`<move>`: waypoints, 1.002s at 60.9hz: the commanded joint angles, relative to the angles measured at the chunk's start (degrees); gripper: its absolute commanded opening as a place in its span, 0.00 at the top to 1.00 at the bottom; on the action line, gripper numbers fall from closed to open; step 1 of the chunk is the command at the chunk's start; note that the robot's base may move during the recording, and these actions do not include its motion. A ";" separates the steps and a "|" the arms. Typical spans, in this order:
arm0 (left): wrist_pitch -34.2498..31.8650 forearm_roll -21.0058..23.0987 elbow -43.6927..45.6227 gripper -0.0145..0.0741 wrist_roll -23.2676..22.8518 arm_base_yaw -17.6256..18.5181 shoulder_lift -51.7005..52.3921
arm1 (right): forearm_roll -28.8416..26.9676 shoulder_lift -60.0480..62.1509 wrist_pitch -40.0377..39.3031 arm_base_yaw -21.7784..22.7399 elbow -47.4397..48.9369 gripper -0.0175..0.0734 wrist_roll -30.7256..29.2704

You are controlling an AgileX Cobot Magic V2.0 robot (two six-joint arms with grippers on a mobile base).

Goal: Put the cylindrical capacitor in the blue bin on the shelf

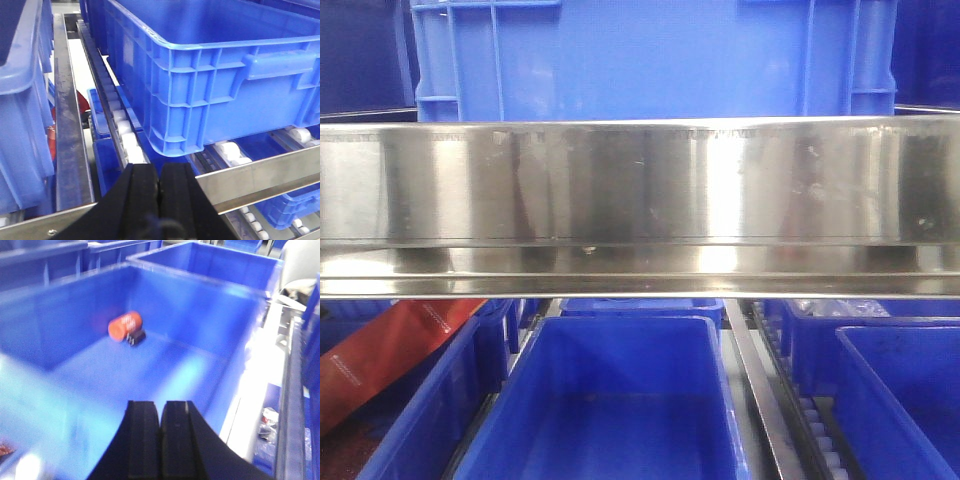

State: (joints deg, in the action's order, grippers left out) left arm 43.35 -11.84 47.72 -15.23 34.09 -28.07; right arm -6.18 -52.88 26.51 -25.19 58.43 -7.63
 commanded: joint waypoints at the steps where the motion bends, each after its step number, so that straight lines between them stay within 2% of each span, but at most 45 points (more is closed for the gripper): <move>1: -0.92 -0.69 -0.23 0.96 -0.52 -0.15 0.41 | 0.27 6.24 -5.35 0.06 -7.21 0.99 -0.43; 10: -1.15 -1.54 -0.23 0.96 -0.52 -0.15 0.41 | 0.27 15.52 -8.35 0.06 -17.34 0.99 -0.43; 23: -1.15 -2.62 -0.23 0.96 -0.52 -0.15 0.41 | 0.27 26.74 -8.98 0.06 -26.02 0.99 -0.43; 36: -1.15 -2.67 -0.23 0.96 -0.52 -0.15 0.41 | 0.27 32.88 -8.98 0.06 -28.88 0.99 -0.43; 61: -1.15 -2.88 -0.23 0.96 -0.52 -0.15 0.41 | 0.00 33.17 -8.89 0.06 -28.88 0.99 -0.43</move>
State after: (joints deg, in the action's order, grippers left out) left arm 43.23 -14.42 47.59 -15.23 34.09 -28.07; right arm -6.18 -19.92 18.86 -25.19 29.80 -7.73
